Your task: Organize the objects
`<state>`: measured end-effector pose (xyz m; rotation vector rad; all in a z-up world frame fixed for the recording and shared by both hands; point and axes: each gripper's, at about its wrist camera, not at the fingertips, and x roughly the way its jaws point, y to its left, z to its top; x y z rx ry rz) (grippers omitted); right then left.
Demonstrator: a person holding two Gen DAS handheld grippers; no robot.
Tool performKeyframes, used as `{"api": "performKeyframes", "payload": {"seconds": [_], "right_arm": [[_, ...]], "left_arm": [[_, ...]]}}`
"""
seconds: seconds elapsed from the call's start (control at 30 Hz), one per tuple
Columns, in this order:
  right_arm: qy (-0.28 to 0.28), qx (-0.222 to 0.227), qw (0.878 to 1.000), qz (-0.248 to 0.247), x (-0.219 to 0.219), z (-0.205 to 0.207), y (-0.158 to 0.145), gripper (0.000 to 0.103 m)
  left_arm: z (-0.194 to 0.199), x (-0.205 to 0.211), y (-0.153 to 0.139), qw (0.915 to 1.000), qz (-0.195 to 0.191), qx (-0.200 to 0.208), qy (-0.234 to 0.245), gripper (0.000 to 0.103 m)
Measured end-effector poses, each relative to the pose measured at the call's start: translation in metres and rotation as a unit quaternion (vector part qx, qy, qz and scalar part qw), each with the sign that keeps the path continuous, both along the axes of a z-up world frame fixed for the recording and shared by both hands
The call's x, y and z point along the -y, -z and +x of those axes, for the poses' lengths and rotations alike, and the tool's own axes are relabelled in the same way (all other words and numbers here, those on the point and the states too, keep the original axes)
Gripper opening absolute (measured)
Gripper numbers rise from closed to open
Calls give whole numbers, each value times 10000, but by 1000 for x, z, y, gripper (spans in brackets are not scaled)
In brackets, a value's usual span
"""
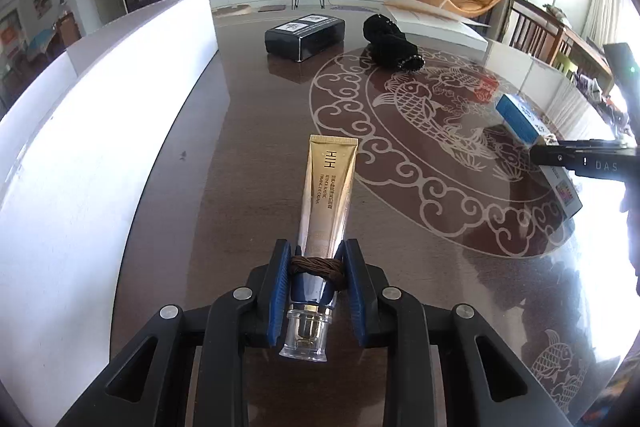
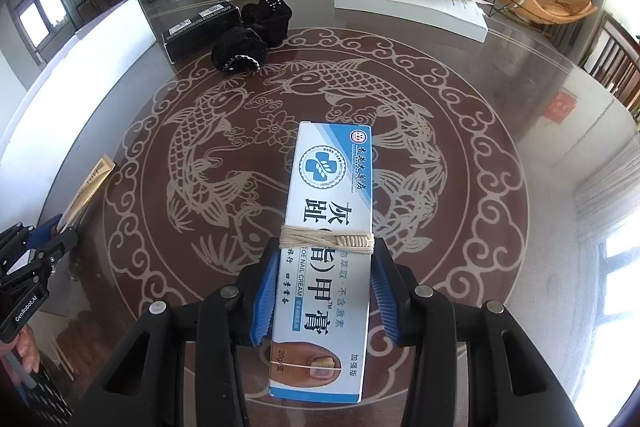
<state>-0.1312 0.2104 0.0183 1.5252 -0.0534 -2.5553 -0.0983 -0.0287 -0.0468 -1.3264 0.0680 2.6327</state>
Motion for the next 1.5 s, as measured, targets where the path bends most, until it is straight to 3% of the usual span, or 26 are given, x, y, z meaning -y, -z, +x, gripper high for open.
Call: {"api": "performKeyframes", "payload": {"seconds": [0.17, 0.33, 0.43, 0.57, 0.67, 0.77, 0.8, 0.83, 0.87, 0.9, 0.93, 1.1, 1.27, 1.37, 1.5], "right_arm": [[-246, -180, 9958, -862, 27, 16, -34, 44], [-969, -565, 9832, -1443, 108, 12, -93, 44], [-1557, -732, 9694, -1751, 179, 9, -125, 44], [-2278, -742, 9499, -2009, 281, 8, -150, 44], [-2737, -677, 9384, -1998, 348, 10, -155, 44], [-3120, -408, 9321, -1791, 406, 11, -138, 46], [-3163, -316, 9322, -1730, 419, 11, -130, 53], [-3165, -256, 9338, -1647, 428, 11, -122, 69], [-3126, -269, 9363, -1576, 432, 12, -116, 73], [-3086, -340, 9377, -1559, 430, 14, -113, 74], [-3070, -438, 9374, -1587, 425, 17, -112, 75], [-2659, -1281, 9487, -1130, 360, 28, -108, 96], [-1969, -1635, 9667, 3, 257, 32, -69, 97], [-1503, -1476, 9749, 720, 190, 36, -33, 97], [-866, -1077, 9844, 1092, 99, 50, 4, 97]], "left_arm": [[34, 39, -46, 9943, 763, -523, -525, 27], [59, 94, -107, 9804, 1177, -1154, -1075, 27], [59, 140, -125, 9752, 1024, -1246, -1516, 27], [54, 210, -119, 9675, 653, -994, -2232, 27], [54, 248, -107, 9620, 320, -789, -2593, 27], [52, 270, -93, 9565, 84, -517, -2868, 29], [52, 277, -89, 9540, 45, -430, -2966, 35], [51, 281, -84, 9518, 21, -350, -3046, 41], [52, 283, -81, 9501, 16, -329, -3101, 56], [55, 284, -80, 9483, 17, -378, -3152, 69], [61, 285, -81, 9461, 10, -474, -3204, 72], [79, 265, -87, 9474, 36, -775, -3106, 73], [90, 200, -100, 9636, 226, -976, -2479, 80], [88, 143, -107, 9756, 383, -1043, -1895, 89], [79, 65, -95, 9892, 483, -863, -1083, 90]]}}
